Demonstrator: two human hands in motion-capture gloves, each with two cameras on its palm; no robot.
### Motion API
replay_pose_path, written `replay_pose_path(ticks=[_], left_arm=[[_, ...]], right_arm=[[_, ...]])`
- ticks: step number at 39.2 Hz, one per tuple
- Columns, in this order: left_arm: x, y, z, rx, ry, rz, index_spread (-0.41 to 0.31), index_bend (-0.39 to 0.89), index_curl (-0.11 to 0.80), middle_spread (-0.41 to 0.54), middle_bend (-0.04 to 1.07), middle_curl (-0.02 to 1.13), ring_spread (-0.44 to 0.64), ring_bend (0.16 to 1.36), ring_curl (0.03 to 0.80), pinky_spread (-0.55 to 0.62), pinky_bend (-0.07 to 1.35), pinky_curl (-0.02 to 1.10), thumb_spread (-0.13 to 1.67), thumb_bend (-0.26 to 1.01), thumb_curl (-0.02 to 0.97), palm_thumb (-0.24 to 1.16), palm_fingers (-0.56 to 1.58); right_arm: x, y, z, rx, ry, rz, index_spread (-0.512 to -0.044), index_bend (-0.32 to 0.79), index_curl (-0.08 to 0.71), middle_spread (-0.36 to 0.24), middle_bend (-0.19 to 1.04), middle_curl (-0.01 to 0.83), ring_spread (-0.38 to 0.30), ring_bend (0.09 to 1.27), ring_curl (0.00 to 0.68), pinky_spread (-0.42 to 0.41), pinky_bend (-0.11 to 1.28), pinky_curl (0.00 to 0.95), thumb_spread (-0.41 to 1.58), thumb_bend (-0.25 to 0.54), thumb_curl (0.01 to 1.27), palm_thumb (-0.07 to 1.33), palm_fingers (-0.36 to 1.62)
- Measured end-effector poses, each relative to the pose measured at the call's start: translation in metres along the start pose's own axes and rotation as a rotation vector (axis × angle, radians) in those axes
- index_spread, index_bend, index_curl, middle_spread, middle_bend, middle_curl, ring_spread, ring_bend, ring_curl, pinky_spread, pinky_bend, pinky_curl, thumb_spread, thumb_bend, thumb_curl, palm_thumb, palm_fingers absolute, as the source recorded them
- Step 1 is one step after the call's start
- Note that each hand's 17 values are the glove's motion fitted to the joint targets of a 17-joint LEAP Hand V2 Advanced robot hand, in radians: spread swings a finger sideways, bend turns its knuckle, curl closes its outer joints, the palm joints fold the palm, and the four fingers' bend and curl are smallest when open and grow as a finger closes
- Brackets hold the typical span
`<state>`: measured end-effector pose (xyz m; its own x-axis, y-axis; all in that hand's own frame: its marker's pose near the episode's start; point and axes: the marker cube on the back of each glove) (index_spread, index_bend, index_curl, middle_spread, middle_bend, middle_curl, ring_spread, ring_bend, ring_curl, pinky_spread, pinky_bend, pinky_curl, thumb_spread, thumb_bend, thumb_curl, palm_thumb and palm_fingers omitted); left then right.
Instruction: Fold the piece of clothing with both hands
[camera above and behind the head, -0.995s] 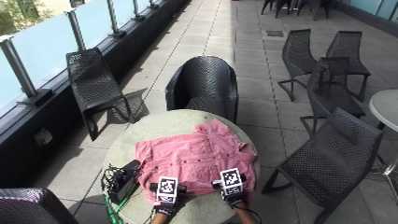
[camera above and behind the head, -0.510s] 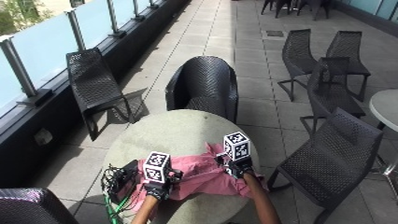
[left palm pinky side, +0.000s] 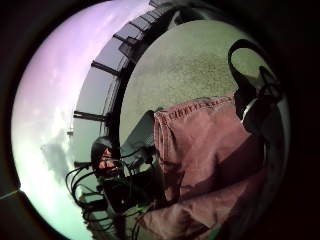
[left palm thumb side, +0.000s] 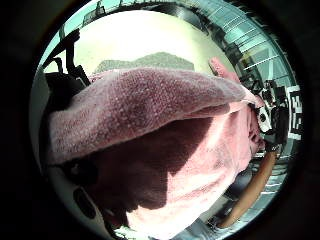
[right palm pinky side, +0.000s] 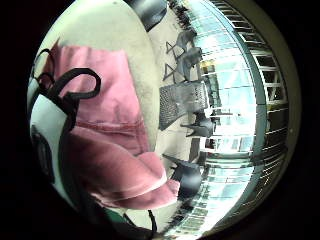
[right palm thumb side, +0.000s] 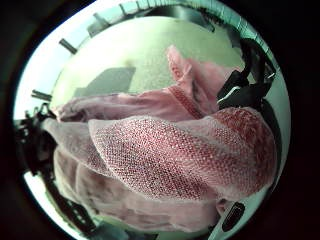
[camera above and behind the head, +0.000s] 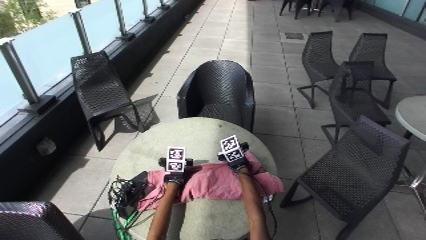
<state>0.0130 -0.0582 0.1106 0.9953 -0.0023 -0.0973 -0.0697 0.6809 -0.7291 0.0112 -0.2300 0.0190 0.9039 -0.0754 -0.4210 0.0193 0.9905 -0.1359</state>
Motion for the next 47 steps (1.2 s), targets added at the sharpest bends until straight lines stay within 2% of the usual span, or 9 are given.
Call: replay_pose_path(ticks=[6, 8, 11, 18, 25, 28, 32, 41, 47], left_arm=[[-0.008, 0.011, -0.006, 0.049, -0.021, -0.042, -0.327, 0.14, 0.433, -0.367, 0.48, 0.50, -0.38, 0.90, 0.498, -0.28, 0.29, 0.44, 1.36, 0.12, 0.342, 0.78, 1.20], [-0.010, 0.008, -0.013, 0.155, -0.031, -0.050, -0.273, 0.07, 0.406, -0.327, 0.42, 0.49, -0.35, 0.80, 0.472, -0.19, 0.26, 0.44, 1.34, 0.10, 0.340, 0.77, 0.85], [-0.006, -0.004, -0.018, 0.326, -0.019, -0.021, -0.235, 0.09, 0.397, -0.294, 0.41, 0.51, -0.33, 0.75, 0.482, -0.13, 0.27, 0.46, 1.32, 0.08, 0.337, 0.76, 0.74], [0.014, 0.015, -0.007, 0.267, -0.058, 0.065, -0.158, 0.06, 0.323, -0.243, 0.32, 0.47, -0.24, 0.68, 0.424, -0.03, 0.34, 0.46, 1.25, 0.04, 0.349, 0.75, 0.63], [0.018, 0.047, 0.029, -0.048, -0.090, 0.038, -0.163, 0.17, 0.339, -0.198, 0.22, 0.43, -0.14, 0.58, 0.381, 0.08, 0.31, 0.45, 1.31, -0.02, 0.308, 0.62, 0.60], [0.017, 0.052, 0.043, -0.112, -0.082, 0.008, -0.160, 0.18, 0.351, -0.152, 0.15, 0.42, -0.09, 0.57, 0.377, 0.13, 0.31, 0.45, 1.39, -0.02, 0.278, 0.57, 0.55], [0.016, 0.053, 0.049, -0.116, -0.065, -0.009, -0.146, 0.15, 0.352, -0.120, 0.14, 0.39, -0.05, 0.56, 0.369, 0.19, 0.31, 0.44, 1.47, -0.02, 0.243, 0.51, 0.52], [0.017, 0.061, 0.047, -0.176, 0.068, 0.022, -0.123, 0.17, 0.360, -0.042, 0.13, 0.34, 0.03, 0.58, 0.360, 0.24, 0.33, 0.43, 1.61, 0.00, 0.178, 0.39, 0.48], [0.013, 0.063, 0.017, -0.139, 0.152, 0.013, -0.125, 0.18, 0.370, -0.030, 0.14, 0.32, 0.05, 0.59, 0.357, 0.26, 0.32, 0.42, 1.60, 0.01, 0.169, 0.39, 0.49]], right_arm=[[0.044, 0.035, -0.009, 0.219, -0.268, 0.136, -0.337, 0.06, 0.290, -0.257, 0.57, 0.484, -0.249, 0.77, 0.448, -0.229, 0.55, 0.391, 1.17, 0.047, 0.27, 0.81, 1.02], [0.055, 0.049, 0.001, 0.255, -0.443, 0.200, -0.340, 0.09, 0.301, -0.257, 0.51, 0.472, -0.237, 0.68, 0.442, -0.154, 0.54, 0.405, 1.14, -0.001, 0.27, 0.76, 0.74], [0.073, 0.059, 0.040, 0.246, -0.573, 0.341, -0.341, 0.09, 0.293, -0.254, 0.49, 0.463, -0.233, 0.63, 0.427, -0.104, 0.53, 0.399, 1.12, -0.016, 0.27, 0.75, 0.73], [0.127, 0.162, 0.083, -0.203, -0.437, 0.806, -0.334, 0.10, 0.282, -0.166, 0.33, 0.417, -0.078, 0.47, 0.369, 0.040, 0.60, 0.399, 1.13, -0.077, 0.26, 0.62, 0.53], [0.113, 0.167, 0.093, -0.312, -0.773, 0.714, -0.289, 0.00, 0.204, -0.063, 0.23, 0.385, 0.056, 0.54, 0.363, 0.144, 0.72, 0.405, 1.12, -0.074, 0.24, 0.42, 0.46], [0.108, 0.160, 0.094, -0.299, -0.848, 0.696, -0.273, -0.02, 0.161, -0.021, 0.20, 0.376, 0.070, 0.64, 0.372, 0.144, 0.76, 0.402, 1.11, -0.054, 0.24, 0.38, 0.51], [0.107, 0.157, 0.094, -0.298, -0.778, 0.733, -0.238, -0.10, 0.089, 0.004, 0.22, 0.381, -0.040, 0.83, 0.415, -0.007, 0.87, 0.422, 1.13, 0.001, 0.25, 0.44, 0.72], [0.101, 0.141, 0.059, -0.105, -0.761, 0.777, -0.268, 0.08, 0.121, -0.146, 0.38, 0.459, -0.192, 0.89, 0.469, -0.204, 0.84, 0.447, 1.13, 0.170, 0.34, 0.83, 1.16], [0.085, 0.097, 0.004, 0.325, -1.064, 0.620, -0.275, 0.11, 0.155, -0.190, 0.41, 0.484, -0.212, 0.90, 0.492, -0.236, 0.87, 0.472, 1.04, 0.171, 0.39, 0.93, 1.20]])
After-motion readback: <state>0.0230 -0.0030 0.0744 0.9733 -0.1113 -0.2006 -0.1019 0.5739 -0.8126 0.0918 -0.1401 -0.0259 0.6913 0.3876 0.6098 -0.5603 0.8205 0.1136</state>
